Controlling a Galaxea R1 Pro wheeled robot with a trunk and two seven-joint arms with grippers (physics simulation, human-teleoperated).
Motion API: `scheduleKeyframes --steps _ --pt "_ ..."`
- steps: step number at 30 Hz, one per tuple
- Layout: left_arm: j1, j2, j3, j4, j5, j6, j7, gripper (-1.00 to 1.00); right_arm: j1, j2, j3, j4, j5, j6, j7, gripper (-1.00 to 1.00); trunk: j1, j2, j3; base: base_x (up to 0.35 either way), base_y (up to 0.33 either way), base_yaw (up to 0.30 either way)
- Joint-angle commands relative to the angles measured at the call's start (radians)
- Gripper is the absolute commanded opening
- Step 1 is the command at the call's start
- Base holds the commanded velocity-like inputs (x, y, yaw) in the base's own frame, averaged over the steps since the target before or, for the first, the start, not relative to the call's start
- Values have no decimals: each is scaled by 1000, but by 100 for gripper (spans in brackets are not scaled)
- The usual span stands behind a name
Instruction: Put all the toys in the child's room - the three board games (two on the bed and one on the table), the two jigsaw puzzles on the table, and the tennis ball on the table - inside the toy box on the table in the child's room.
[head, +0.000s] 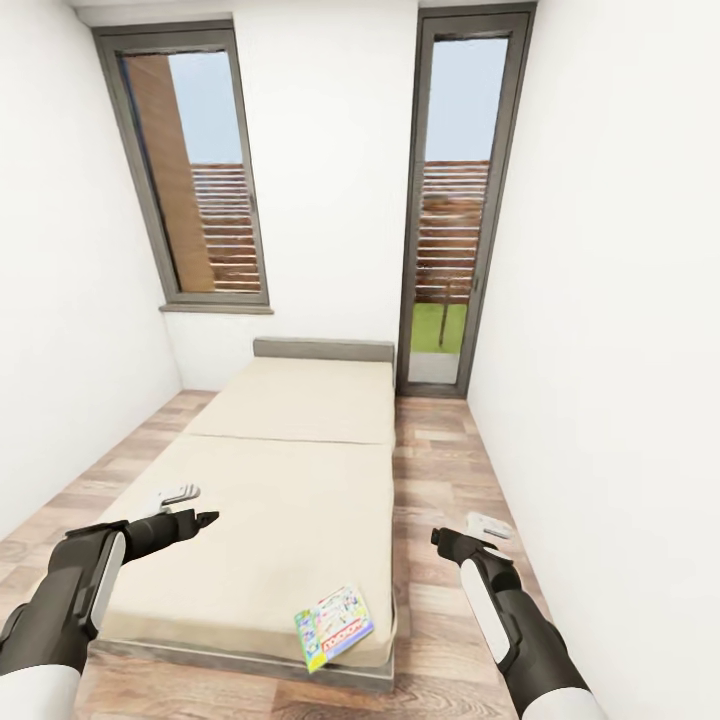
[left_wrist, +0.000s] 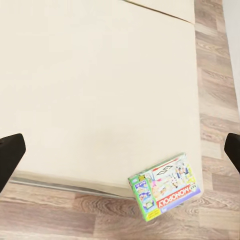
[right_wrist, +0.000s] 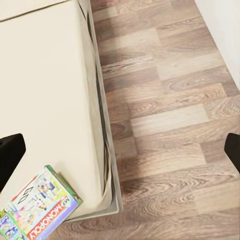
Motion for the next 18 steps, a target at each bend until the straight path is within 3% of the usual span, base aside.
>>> scheduleKeyframes --steps 1,10,18 --pt "-1 0 2 -1 -5 5 -7 100 -1 0 2 -1 -10 2 -9 100 1 -2 -2 133 -114 -9" --pt "-1 -1 2 -1 -5 5 -7 100 -1 -1 2 -1 -16 2 -8 100 1 -2 3 114 -186 -131" --pt "-1 -1 1 -1 -5 5 -7 100 -1 0 2 -1 -16 2 -8 100 1 -2 10 30 -59 -220"
